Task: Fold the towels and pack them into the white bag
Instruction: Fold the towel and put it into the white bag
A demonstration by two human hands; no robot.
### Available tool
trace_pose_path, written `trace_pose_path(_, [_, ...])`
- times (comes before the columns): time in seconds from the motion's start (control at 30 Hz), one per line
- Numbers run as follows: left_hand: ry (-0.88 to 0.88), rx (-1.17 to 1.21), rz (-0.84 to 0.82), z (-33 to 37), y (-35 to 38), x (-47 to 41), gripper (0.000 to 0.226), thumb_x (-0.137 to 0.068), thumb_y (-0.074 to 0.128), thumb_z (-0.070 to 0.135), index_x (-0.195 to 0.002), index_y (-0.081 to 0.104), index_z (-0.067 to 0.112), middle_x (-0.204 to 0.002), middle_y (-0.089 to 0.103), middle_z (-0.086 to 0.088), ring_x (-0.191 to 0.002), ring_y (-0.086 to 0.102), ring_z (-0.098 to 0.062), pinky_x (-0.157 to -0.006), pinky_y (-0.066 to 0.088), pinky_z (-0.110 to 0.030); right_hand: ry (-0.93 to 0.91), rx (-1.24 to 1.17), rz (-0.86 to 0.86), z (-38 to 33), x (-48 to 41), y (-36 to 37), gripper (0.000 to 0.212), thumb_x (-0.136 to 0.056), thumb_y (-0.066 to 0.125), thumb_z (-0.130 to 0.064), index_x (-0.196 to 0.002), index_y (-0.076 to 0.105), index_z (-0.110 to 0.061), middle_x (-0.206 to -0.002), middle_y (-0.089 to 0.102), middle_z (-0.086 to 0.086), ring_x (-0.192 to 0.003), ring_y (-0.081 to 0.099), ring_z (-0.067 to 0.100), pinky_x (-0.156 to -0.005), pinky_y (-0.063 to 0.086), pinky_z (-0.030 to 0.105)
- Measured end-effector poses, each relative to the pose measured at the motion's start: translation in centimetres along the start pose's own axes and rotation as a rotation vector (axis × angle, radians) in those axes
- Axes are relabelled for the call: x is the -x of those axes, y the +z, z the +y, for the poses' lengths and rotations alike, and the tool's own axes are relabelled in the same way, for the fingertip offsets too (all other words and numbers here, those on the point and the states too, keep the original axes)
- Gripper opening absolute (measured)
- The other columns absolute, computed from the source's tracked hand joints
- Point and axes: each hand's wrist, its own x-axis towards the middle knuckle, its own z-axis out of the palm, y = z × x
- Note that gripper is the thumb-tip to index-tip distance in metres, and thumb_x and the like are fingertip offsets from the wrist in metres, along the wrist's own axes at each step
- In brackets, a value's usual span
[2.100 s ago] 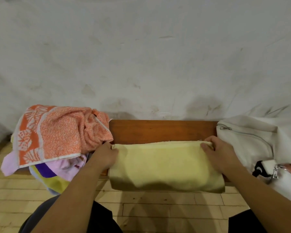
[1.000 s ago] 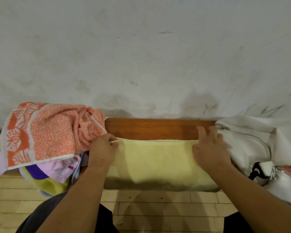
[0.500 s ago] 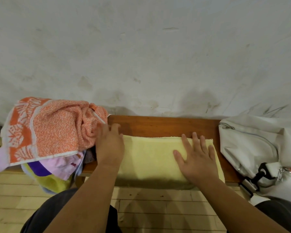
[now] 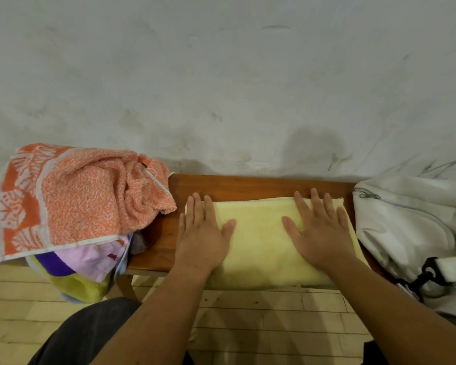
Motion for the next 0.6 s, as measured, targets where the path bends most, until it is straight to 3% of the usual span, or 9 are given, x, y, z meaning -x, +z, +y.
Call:
trace_pose_path(0.13, [0.007, -0.005, 0.001, -0.3, -0.1, -1.5, 0.085, -0.097, 0.008, 0.070, -0.159, -0.016, 0.016, -0.164, -0.026, -0.006, -0.150, -0.027, -0.019, -0.125, -0.008, -0.042, -0.083, -0.077, 0.015, 0.7, -0.1, -0.3, 0.074, -0.096, 0.017, -0.074, -0.160, 0.002, -0.041, -0.170, -0.010, -0.005, -0.156, -0.012, 0.017, -0.127, -0.002, 0.045])
trace_pose_path(0.23, [0.000, 0.022, 0.019, 0.1, -0.4, -1.9, 0.082, -0.099, 0.009, 0.068, -0.160, -0.013, 0.017, -0.165, -0.024, -0.008, -0.151, -0.025, -0.020, -0.125, -0.008, -0.043, -0.113, -0.278, 0.155, 1.0, 1.4, -0.8, 0.060, -0.098, 0.047, -0.059, -0.153, 0.037, -0.037, -0.170, 0.012, -0.004, -0.157, 0.005, 0.015, -0.127, 0.007, 0.043])
trace_pose_path(0.33, [0.029, 0.067, 0.065, 1.2, -1.0, -1.2, 0.078, -0.101, 0.015, 0.064, -0.161, -0.009, 0.019, -0.166, -0.020, -0.010, -0.152, -0.022, -0.023, -0.125, -0.008, -0.043, 0.068, -0.484, 0.330, 1.3, 4.9, -2.1, 0.032, -0.094, 0.064, -0.037, -0.125, 0.062, -0.032, -0.146, 0.043, -0.007, -0.138, 0.036, 0.016, -0.118, 0.030, 0.044])
trace_pose_path(0.4, [0.111, 0.065, 0.075, 1.9, -1.4, -0.2, 0.076, -0.102, 0.018, 0.063, -0.161, -0.007, 0.022, -0.166, -0.019, -0.010, -0.152, -0.022, -0.023, -0.124, -0.009, -0.042, 0.223, -0.572, 0.348, 1.7, 7.6, -2.7, 0.023, -0.093, 0.066, -0.034, -0.116, 0.063, -0.033, -0.127, 0.044, -0.010, -0.121, 0.038, 0.010, -0.110, 0.038, 0.043])
trace_pose_path(0.6, [0.220, 0.095, -0.114, 1.1, -2.5, 2.6, 0.072, -0.102, 0.034, 0.059, -0.161, 0.005, 0.030, -0.169, -0.009, -0.003, -0.155, -0.013, -0.021, -0.125, -0.004, -0.042, 0.595, -0.934, 0.275, 2.9, 12.6, -2.4, 0.028, -0.095, 0.067, -0.033, -0.121, 0.057, -0.030, -0.105, 0.061, -0.008, -0.094, 0.059, 0.009, -0.087, 0.054, 0.043])
